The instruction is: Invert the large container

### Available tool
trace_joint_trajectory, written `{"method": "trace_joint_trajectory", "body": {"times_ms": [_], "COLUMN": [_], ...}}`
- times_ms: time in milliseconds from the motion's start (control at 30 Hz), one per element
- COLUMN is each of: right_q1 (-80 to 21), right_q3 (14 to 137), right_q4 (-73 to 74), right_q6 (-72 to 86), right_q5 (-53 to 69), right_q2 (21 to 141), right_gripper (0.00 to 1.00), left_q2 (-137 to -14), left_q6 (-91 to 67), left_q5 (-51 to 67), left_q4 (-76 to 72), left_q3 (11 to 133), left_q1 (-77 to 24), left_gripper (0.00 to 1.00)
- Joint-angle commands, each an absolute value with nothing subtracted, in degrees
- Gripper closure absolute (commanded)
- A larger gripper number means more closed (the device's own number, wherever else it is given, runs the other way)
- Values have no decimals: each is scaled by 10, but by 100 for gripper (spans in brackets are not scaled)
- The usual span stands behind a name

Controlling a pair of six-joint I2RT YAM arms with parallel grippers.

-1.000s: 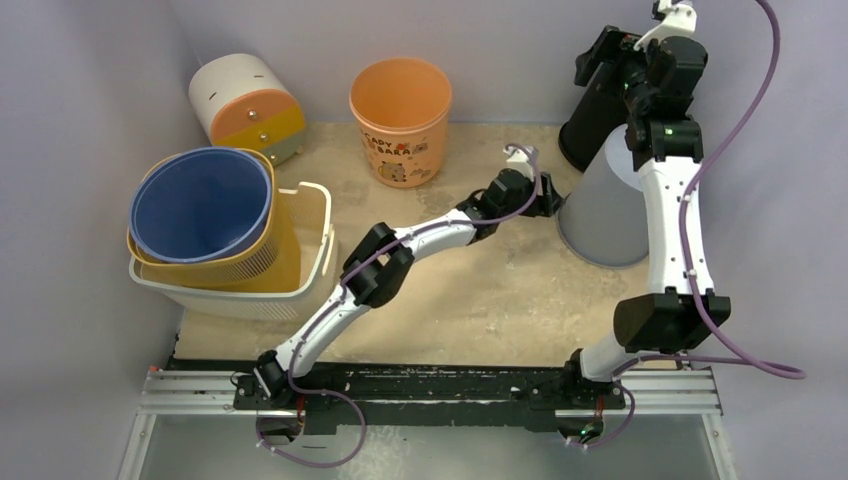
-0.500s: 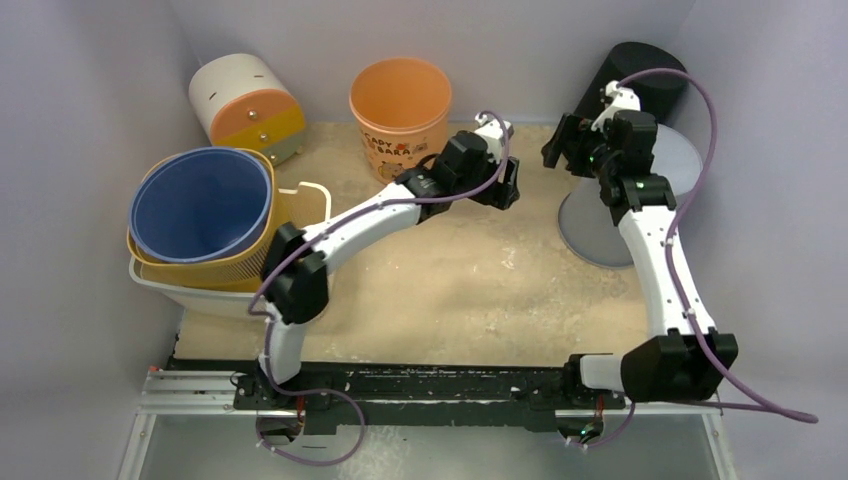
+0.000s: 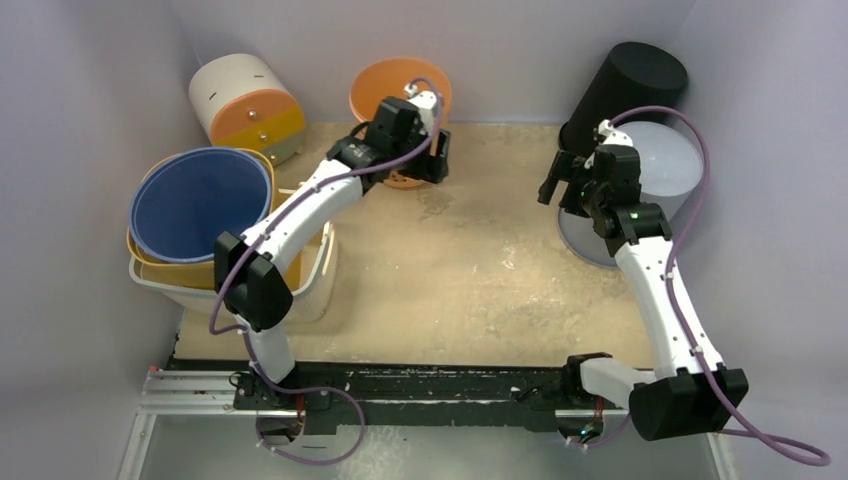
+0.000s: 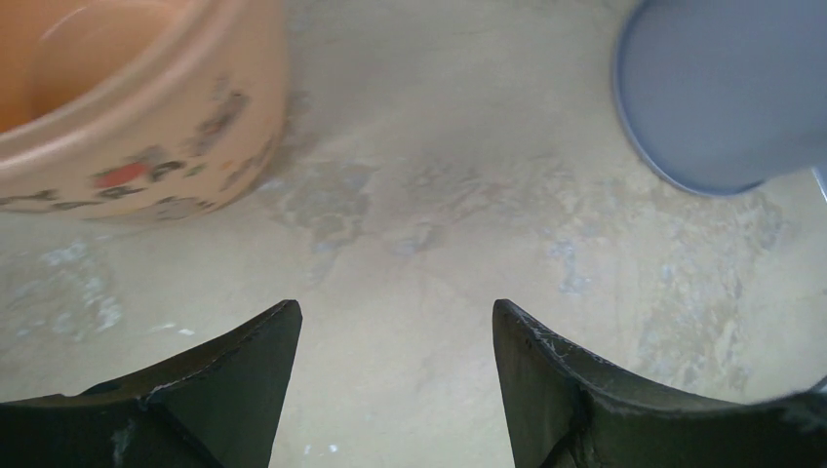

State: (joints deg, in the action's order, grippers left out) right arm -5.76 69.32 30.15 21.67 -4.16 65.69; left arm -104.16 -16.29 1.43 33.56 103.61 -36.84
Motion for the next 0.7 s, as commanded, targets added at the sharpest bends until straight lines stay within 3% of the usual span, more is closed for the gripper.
{"method": "trace_joint_trajectory", "body": {"times_ms": [0, 200, 300, 667], "right_q1": [-66, -66, -66, -53], "right_q3": [684, 658, 641, 683], "right_q4": [346, 415, 423, 335], "right_q6": [274, 366, 384, 303], "right_q5": [-157, -319, -333, -475], "right_q2": [633, 622, 631, 725], "right_gripper": [0, 0, 0, 0], "left_q2": [-985, -978, -971, -940], "left_q6": [-160, -176, -184, -187], "left_q5": [63, 90, 105, 99], "left_q4": [324, 310, 298, 293], "left_q3": [1035, 1016, 1003, 977], "left_q1": [-319, -318, -317, -317], "left_gripper": [31, 31, 31, 31]}}
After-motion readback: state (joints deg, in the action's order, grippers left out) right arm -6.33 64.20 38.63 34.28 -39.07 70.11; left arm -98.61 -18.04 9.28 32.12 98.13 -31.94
